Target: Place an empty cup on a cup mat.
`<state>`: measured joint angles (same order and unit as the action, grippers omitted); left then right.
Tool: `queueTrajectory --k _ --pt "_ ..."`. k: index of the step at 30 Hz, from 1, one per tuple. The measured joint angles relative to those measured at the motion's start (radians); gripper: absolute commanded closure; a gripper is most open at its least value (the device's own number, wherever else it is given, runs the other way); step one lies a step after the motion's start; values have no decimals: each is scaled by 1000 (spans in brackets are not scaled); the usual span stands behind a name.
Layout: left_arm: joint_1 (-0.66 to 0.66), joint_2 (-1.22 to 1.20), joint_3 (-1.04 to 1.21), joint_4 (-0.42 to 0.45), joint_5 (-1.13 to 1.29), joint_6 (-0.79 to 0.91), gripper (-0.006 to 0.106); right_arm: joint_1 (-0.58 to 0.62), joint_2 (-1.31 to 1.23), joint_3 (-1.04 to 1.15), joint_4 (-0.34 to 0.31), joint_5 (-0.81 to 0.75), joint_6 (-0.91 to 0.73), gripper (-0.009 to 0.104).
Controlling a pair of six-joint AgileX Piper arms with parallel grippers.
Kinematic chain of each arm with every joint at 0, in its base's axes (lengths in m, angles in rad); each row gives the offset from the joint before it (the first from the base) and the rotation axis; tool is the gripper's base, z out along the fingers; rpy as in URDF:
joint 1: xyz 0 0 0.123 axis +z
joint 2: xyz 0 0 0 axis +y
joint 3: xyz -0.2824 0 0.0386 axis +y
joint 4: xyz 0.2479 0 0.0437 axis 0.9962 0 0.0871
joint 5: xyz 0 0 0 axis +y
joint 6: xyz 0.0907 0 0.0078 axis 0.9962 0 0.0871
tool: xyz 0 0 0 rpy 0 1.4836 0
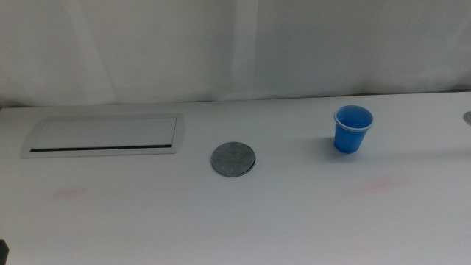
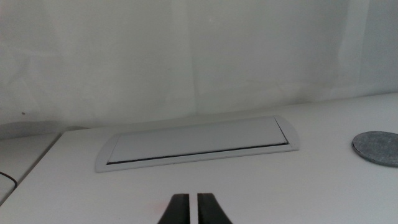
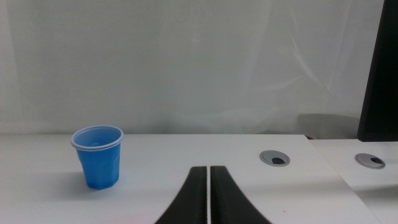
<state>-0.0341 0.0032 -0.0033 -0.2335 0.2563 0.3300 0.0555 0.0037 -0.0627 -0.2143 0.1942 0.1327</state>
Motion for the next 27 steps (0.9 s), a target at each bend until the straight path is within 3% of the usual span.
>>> queueTrajectory --k 7,10,13,18,20,27 --pt "0 0 0 0 0 0 103 0 0 0 0 12 0 98" --pt "0 0 0 0 0 0 103 0 0 0 21 5 25 90" --pt "0 0 0 0 0 0 103 0 0 0 34 -14 68 69" --pt "0 0 0 0 0 0 103 0 0 0 68 -32 102 8" --pt "0 0 0 0 0 0 103 0 0 0 74 -47 102 2" --pt "0 0 0 0 0 0 103 0 0 0 74 -82 102 2"
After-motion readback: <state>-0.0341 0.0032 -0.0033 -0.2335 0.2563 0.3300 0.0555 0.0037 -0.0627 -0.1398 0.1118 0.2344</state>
